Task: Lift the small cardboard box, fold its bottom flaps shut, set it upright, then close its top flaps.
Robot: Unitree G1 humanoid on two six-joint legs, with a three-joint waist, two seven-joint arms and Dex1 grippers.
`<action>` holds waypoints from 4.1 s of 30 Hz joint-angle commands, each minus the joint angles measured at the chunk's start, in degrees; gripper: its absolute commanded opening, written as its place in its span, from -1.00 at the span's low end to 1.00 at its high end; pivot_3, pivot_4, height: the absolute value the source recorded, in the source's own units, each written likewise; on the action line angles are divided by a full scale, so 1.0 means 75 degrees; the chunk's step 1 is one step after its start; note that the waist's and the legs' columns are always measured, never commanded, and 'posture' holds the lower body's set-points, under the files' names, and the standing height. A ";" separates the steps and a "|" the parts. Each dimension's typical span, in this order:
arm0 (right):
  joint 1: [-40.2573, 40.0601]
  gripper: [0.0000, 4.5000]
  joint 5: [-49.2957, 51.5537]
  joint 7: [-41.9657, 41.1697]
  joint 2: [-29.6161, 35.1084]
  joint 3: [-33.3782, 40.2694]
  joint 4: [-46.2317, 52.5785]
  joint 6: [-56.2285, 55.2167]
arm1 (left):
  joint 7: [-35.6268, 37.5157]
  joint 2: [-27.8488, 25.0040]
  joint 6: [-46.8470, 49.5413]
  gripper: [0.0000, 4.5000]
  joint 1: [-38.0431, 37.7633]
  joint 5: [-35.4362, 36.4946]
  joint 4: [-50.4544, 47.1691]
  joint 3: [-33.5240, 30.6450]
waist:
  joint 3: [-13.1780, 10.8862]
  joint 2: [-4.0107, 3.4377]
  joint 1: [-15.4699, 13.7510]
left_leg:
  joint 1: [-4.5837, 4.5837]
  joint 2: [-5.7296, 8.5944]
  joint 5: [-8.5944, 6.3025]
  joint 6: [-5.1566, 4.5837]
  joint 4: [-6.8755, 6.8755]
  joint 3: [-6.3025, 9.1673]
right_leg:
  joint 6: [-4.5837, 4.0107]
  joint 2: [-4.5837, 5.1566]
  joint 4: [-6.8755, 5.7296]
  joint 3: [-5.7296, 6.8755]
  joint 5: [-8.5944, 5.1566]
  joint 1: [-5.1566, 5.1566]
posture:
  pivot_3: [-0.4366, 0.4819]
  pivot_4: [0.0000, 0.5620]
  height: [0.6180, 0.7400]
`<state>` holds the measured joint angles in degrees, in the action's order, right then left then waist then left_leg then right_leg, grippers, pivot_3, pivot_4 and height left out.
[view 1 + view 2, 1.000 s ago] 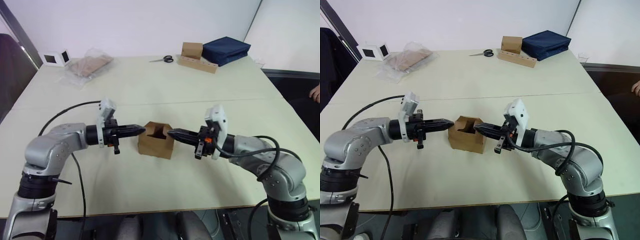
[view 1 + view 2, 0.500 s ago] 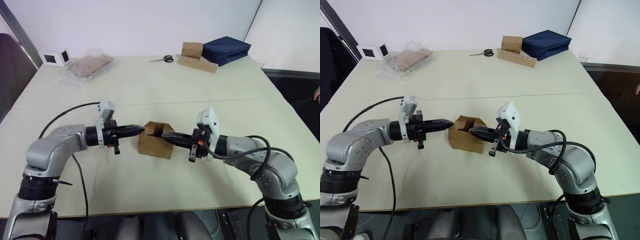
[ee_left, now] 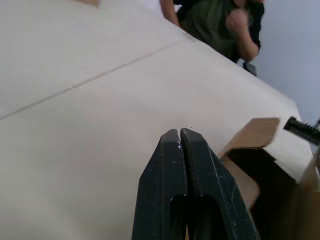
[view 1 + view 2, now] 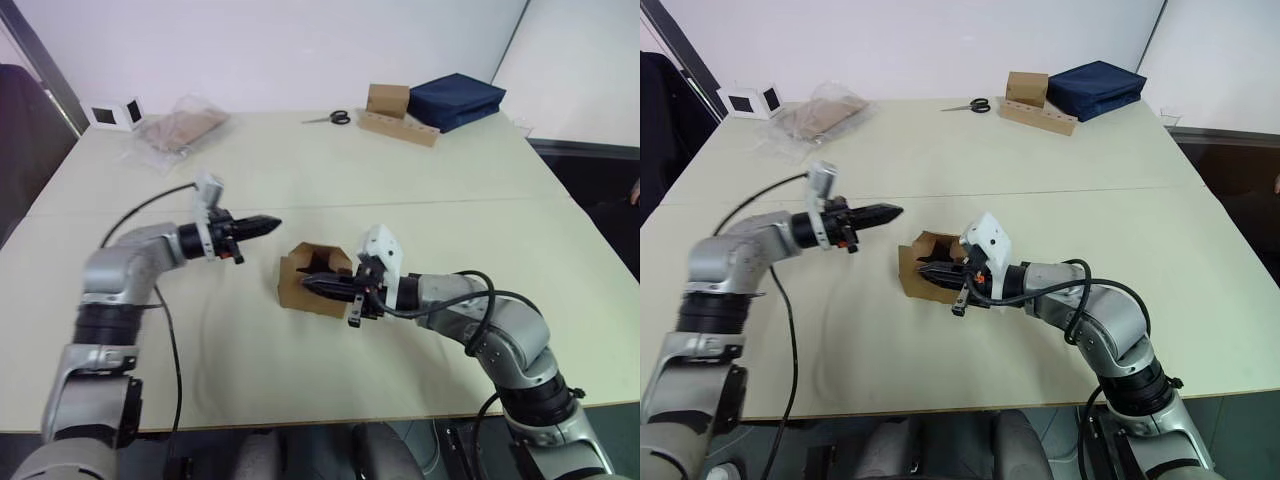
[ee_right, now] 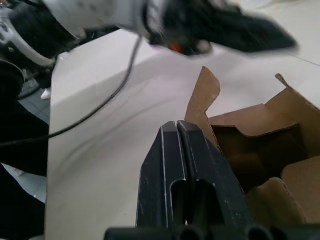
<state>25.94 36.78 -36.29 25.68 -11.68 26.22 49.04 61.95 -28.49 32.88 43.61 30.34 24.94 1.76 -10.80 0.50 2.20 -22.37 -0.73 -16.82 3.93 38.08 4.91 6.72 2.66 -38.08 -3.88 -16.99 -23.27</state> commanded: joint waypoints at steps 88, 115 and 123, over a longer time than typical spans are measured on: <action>0.1729 -1.00 -0.1239 -0.0922 -0.0513 -0.0083 -0.2527 -0.0816 | -0.0070 -0.0732 0.1094 -0.99 -0.2661 0.0398 -0.4106 -0.0014 | 0.0001 -0.0004 0.0036 | 0.0000 -0.0004 0.0002 0.0004 -0.0003 0.0004 | -0.0001 0.0004 -0.0010 -0.0001 0.0001 -0.0006 | -0.05 -0.47 1.00; 0.0425 -1.00 -0.1639 -0.0648 -0.0292 -0.0327 -0.1281 -0.0499 | 0.0172 -0.0460 0.0958 -0.99 -0.0974 0.0589 -0.3081 0.0124 | 0.0002 -0.0002 0.0029 | 0.0000 -0.0003 0.0002 0.0004 -0.0003 0.0006 | -0.0001 0.0001 -0.0005 0.0001 0.0001 -0.0002 | -0.05 -0.47 1.00; 0.0275 -1.00 -0.1701 -0.0644 -0.0030 -0.0482 -0.0631 -0.0223 | 0.0687 0.0347 -0.0370 -0.99 -0.0179 -0.0500 -0.1034 0.0853 | 0.0001 -0.0003 0.0044 | -0.0001 -0.0003 0.0002 0.0004 -0.0005 0.0004 | -0.0002 -0.0002 -0.0007 0.0000 0.0001 -0.0008 | -0.05 -0.47 1.00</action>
<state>28.17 23.76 -40.87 24.98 -14.64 18.91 46.52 65.13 -26.51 32.94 40.11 28.03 15.86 7.68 -10.79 0.48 2.53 -22.38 -0.75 -16.81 3.97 38.05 4.94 6.71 2.65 -38.14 -3.88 -16.98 -23.33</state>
